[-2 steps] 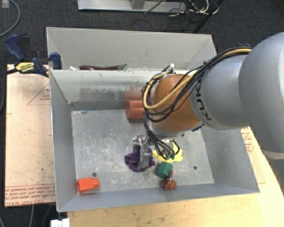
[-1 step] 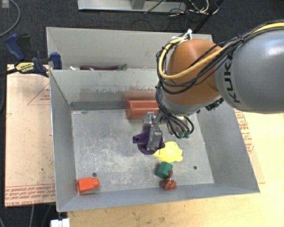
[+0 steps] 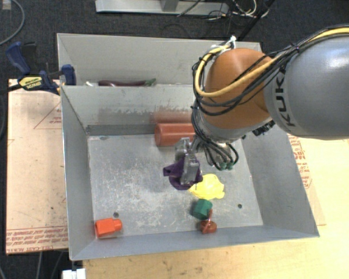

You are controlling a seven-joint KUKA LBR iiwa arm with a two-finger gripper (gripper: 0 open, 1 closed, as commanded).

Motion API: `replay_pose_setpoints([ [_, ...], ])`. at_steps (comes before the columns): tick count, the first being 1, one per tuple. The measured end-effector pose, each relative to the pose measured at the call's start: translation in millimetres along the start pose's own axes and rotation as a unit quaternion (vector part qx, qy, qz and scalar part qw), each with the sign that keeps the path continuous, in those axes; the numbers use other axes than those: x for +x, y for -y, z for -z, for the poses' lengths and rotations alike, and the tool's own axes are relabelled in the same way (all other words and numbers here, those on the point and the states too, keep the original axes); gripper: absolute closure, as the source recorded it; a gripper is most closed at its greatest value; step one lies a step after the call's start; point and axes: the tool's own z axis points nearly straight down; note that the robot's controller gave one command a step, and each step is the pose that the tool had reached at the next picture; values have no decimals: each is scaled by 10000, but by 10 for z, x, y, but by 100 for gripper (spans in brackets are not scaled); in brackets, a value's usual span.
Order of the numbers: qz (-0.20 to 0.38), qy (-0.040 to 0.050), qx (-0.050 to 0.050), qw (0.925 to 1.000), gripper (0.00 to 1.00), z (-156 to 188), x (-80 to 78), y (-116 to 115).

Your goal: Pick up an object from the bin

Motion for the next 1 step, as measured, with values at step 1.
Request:
replay_pose_setpoints([
  [1,-9,18,-3,10000,100,998,1,22],
])
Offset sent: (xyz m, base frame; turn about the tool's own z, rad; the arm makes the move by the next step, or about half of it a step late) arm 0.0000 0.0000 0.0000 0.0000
